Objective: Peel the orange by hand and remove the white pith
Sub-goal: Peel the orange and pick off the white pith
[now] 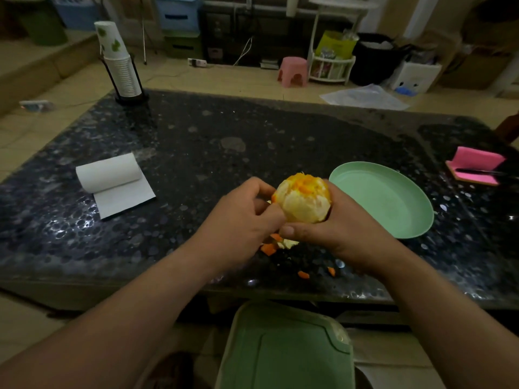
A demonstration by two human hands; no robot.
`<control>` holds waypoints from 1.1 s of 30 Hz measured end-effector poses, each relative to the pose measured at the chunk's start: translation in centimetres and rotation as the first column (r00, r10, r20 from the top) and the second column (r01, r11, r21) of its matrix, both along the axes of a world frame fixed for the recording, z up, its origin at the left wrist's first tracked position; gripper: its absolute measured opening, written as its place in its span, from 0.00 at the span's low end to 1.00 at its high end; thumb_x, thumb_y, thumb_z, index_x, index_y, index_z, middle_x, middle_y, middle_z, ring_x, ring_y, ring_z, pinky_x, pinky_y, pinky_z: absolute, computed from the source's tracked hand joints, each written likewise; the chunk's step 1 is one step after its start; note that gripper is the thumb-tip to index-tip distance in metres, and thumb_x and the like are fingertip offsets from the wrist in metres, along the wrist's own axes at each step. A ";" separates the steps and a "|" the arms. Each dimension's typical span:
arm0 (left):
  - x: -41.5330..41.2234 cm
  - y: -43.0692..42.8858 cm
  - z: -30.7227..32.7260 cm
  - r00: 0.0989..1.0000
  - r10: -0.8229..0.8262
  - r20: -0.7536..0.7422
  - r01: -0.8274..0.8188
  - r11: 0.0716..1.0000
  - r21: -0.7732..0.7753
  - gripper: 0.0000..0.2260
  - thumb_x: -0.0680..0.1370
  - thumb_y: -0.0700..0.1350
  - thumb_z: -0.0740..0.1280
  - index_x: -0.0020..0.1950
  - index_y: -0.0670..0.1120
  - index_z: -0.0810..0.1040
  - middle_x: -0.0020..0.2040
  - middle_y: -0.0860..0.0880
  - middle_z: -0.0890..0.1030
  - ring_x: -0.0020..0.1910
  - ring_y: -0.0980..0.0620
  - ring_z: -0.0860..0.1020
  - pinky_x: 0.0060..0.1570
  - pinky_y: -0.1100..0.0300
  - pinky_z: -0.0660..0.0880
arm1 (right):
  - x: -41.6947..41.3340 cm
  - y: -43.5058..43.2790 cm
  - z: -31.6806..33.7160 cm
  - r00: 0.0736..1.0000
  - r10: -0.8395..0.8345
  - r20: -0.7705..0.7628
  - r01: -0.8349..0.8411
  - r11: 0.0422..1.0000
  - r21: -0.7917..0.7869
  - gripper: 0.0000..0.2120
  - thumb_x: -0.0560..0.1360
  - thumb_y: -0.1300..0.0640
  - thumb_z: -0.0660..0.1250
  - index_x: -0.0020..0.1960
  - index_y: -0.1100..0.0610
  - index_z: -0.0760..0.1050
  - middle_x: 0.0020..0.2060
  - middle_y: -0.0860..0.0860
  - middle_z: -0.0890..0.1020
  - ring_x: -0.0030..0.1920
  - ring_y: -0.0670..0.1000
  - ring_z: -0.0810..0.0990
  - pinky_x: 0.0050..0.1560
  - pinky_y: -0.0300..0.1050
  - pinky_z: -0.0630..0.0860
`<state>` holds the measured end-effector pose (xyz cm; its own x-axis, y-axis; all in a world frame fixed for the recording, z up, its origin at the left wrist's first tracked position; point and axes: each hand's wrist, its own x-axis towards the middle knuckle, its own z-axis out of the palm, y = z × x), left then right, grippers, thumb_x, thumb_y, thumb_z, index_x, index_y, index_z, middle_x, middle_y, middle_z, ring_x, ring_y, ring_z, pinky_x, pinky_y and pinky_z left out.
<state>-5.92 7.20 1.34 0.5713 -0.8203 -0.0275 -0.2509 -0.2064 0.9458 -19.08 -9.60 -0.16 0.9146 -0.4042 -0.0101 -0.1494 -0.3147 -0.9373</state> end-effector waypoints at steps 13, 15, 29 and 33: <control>-1.2 -0.2 -1.1 0.975 0.107 0.193 -0.109 0.994 -0.002 0.04 0.83 0.48 0.62 0.53 0.55 0.76 0.41 0.50 0.84 0.39 0.53 0.82 0.39 0.43 0.81 | 0.3 0.1 -0.6 0.990 0.134 0.040 -0.138 0.983 0.123 0.27 0.74 0.62 0.81 0.69 0.60 0.74 0.60 0.57 0.86 0.61 0.59 0.85 0.66 0.63 0.80; -1.2 -0.1 -0.9 0.980 0.081 0.181 -0.080 0.997 -0.010 0.06 0.85 0.51 0.60 0.55 0.55 0.76 0.42 0.50 0.84 0.40 0.52 0.82 0.39 0.44 0.80 | 0.3 0.1 -0.4 0.988 0.149 0.048 -0.155 0.974 0.167 0.24 0.75 0.64 0.78 0.69 0.62 0.75 0.59 0.59 0.86 0.61 0.60 0.85 0.65 0.60 0.80; -0.3 -0.3 -1.7 0.986 0.031 0.166 -0.038 0.998 0.042 0.04 0.78 0.49 0.63 0.49 0.55 0.77 0.40 0.49 0.83 0.38 0.47 0.82 0.38 0.38 0.80 | -0.6 0.0 -0.2 0.995 0.100 -0.015 -0.099 0.994 0.035 0.37 0.67 0.60 0.85 0.70 0.51 0.71 0.59 0.48 0.85 0.60 0.49 0.85 0.57 0.46 0.83; -0.5 -0.3 -1.7 0.996 0.053 0.078 -0.053 0.999 -0.006 0.09 0.83 0.48 0.60 0.51 0.55 0.80 0.43 0.50 0.85 0.43 0.47 0.84 0.42 0.38 0.82 | -1.1 -0.2 -0.2 0.992 0.123 -0.021 -0.121 0.990 0.076 0.38 0.66 0.60 0.84 0.71 0.52 0.70 0.61 0.50 0.84 0.62 0.50 0.84 0.60 0.48 0.83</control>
<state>-6.40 6.85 -0.39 0.6142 -0.7888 0.0220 -0.3128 -0.2178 0.9245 -20.14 -9.80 -0.41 0.9560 -0.2871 -0.0601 -0.1387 -0.2618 -0.9551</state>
